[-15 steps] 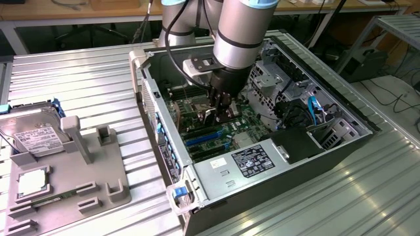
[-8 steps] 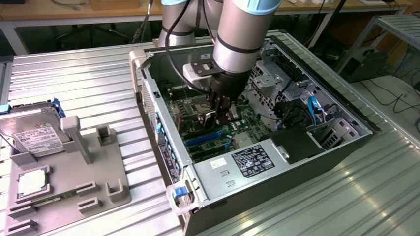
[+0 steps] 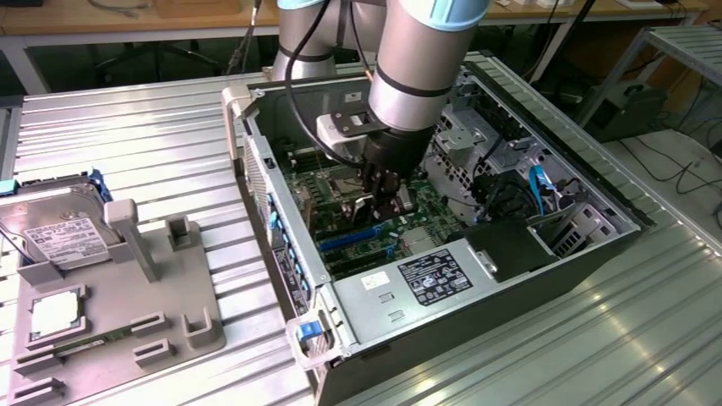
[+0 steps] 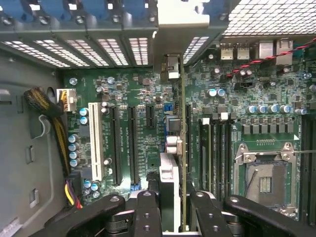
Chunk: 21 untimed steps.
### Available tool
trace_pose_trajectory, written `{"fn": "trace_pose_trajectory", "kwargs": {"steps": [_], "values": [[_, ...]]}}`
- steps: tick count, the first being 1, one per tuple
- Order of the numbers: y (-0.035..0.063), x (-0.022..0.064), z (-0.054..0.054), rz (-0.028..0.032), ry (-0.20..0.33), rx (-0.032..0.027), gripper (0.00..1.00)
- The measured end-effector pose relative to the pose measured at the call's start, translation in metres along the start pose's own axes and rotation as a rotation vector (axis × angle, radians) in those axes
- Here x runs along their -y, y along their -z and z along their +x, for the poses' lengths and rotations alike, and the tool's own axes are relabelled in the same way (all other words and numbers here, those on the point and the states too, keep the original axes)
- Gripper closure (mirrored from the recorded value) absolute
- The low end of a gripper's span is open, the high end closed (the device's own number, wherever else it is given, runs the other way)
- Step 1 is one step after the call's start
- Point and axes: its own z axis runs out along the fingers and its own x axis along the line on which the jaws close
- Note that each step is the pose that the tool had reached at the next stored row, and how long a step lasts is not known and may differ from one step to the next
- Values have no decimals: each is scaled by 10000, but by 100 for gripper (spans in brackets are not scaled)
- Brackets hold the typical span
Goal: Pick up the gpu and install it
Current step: 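Insert the gpu into the slot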
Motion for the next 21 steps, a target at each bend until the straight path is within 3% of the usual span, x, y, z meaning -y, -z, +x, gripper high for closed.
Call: {"fn": "trace_pose_trajectory", "kwargs": {"steps": [21], "values": [[-130, -22, -53, -1, 2, -4, 72]]}}
